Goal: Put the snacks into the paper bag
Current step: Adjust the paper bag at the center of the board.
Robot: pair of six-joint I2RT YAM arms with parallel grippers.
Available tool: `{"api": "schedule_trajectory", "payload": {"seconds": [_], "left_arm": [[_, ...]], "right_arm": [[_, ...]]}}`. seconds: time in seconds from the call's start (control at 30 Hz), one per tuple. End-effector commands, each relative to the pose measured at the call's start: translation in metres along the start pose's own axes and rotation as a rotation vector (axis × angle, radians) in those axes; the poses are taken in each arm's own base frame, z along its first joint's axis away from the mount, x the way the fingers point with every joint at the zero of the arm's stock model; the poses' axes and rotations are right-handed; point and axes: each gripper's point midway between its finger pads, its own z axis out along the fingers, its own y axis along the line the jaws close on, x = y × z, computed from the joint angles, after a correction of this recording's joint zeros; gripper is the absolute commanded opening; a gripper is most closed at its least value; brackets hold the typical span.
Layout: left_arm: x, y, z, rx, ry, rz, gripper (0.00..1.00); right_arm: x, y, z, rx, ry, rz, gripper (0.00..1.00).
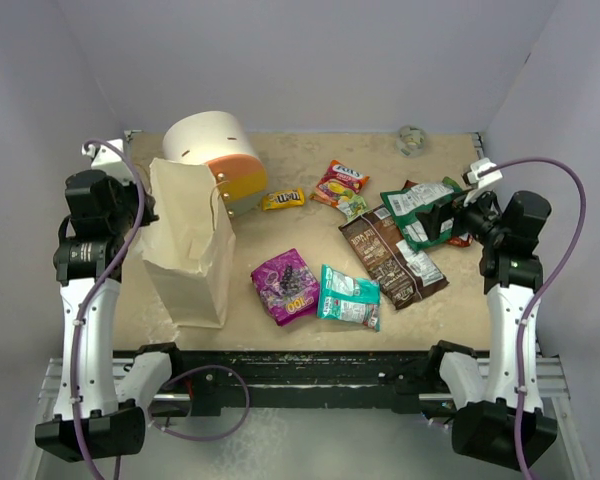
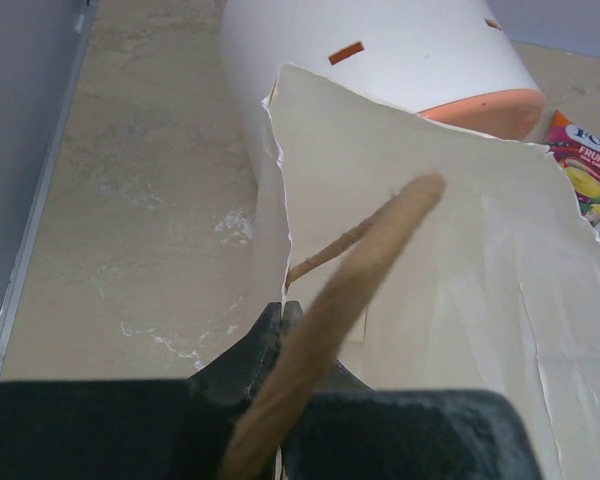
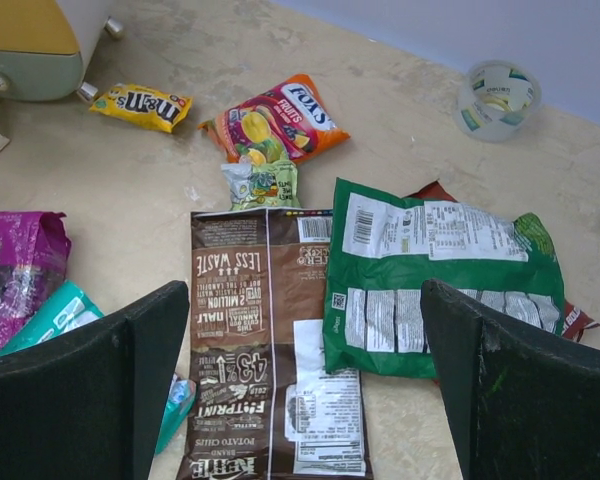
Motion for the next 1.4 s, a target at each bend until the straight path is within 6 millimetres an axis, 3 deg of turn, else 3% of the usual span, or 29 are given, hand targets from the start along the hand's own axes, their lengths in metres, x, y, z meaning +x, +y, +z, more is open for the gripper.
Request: {"api": "schedule_trajectory", "payload": {"seconds": [0.0, 0.1, 0.2, 0.33, 0.43, 0.63, 0.8, 1.0, 1.17, 1.37], "left_arm": [[-0.04, -0.021, -0.002, 0.114, -0.103, 0.056, 0.0], [-0.038, -0.027, 0.0, 0.146, -0.079, 0.059, 0.0], [-0.023, -0.032, -0.001, 0.182, -0.044, 0.032, 0.0], [-0.012, -0.033, -0.015, 0.193, -0.061, 0.032, 0.0], [-0.001, -0.032, -0.024, 0.191, -0.058, 0.044, 0.09], [0.023, -0.025, -0.032, 0.174, -0.016, 0.081, 0.23], [0.019, -0.024, -0.036, 0.165, -0.026, 0.103, 0.34], [0.007, -0.023, -0.038, 0.152, -0.049, 0.121, 0.54], [-0.01, -0.02, -0.042, 0.129, -0.083, 0.159, 0.72], [-0.016, -0.017, -0.039, 0.115, -0.088, 0.189, 0.78]], "right_arm": [[-0.012, 0.002, 0.004, -0.018, -0.041, -0.048, 1.0], [-0.012, 0.005, 0.007, -0.03, -0.034, -0.064, 1.0], [-0.009, 0.012, 0.013, -0.054, -0.016, -0.088, 1.0], [-0.001, 0.036, 0.028, -0.143, 0.029, -0.108, 1.0], [0.006, 0.049, 0.042, -0.196, 0.057, -0.114, 1.0], [0.021, 0.054, 0.066, -0.211, 0.121, -0.126, 0.99], [0.043, 0.044, 0.079, -0.158, 0.213, -0.125, 0.95], [0.076, 0.026, 0.081, -0.097, 0.349, -0.148, 0.9], [0.087, 0.02, 0.082, -0.072, 0.389, -0.155, 0.89], [0.093, 0.024, 0.088, -0.118, 0.409, -0.164, 0.88]]}}
